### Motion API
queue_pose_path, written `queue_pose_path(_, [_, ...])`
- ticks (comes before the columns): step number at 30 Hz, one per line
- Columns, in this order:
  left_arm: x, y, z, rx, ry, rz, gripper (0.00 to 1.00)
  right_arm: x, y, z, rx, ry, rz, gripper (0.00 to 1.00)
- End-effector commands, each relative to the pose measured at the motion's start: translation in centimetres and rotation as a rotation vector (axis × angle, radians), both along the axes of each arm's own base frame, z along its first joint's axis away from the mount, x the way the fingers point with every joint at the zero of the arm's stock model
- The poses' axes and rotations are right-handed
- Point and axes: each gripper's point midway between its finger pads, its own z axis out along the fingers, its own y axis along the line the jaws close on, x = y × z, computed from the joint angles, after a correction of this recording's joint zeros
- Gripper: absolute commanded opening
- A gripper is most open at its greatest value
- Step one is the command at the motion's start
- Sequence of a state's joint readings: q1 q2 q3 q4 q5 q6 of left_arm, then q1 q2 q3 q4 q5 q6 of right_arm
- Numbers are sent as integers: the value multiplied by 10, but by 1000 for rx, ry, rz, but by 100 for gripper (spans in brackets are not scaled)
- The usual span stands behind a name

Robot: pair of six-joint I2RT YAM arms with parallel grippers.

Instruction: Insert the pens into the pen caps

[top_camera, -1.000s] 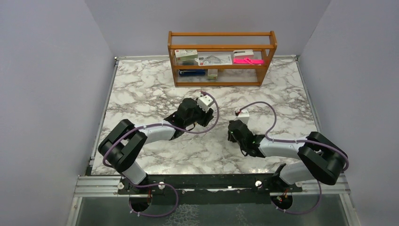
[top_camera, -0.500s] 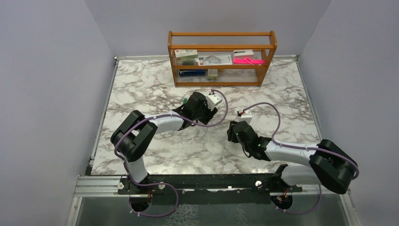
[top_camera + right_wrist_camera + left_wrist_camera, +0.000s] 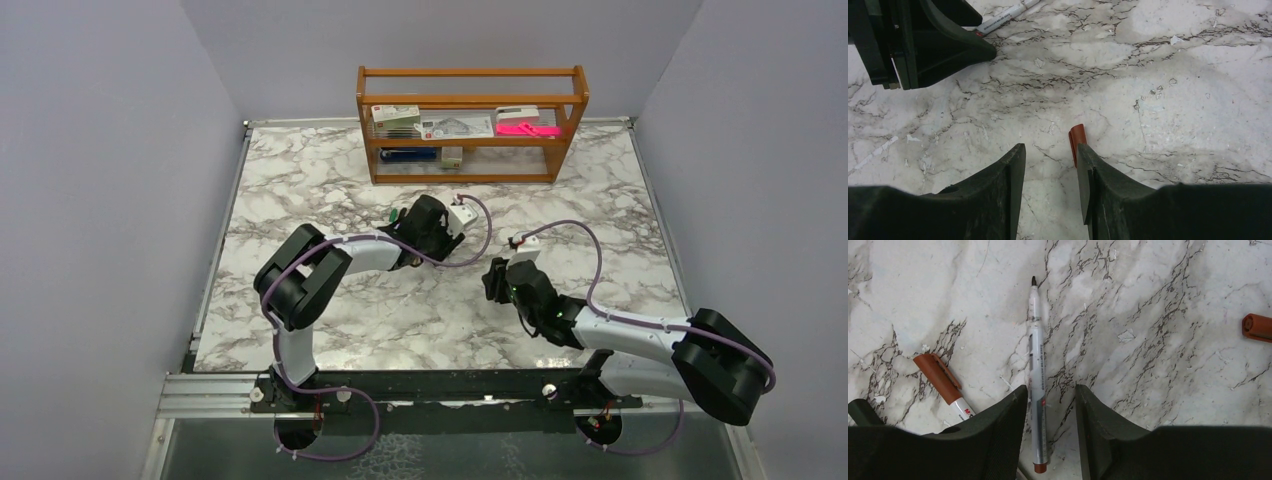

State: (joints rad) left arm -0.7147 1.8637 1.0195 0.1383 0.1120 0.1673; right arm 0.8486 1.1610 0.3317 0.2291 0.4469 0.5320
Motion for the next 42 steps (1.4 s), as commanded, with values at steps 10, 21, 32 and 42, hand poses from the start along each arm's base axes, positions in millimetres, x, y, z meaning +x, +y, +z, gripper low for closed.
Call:
queue_pose_path(10, [-29, -5, -32, -25, 134, -55, 0, 4, 6, 6, -10, -18, 28, 41])
queue_pose_path(21, [-52, -48, 49, -424, 126, -152, 0, 5, 5, 98, 321, -221, -30, 48])
queue_pose_path(32, [-55, -41, 115, -674, -15, -86, 0, 6, -8, 121, 425, -262, -117, 55])
queue_pose_path(42, [-85, -55, 151, -847, 30, -207, 0, 4, 0, 135, 412, -297, -47, 55])
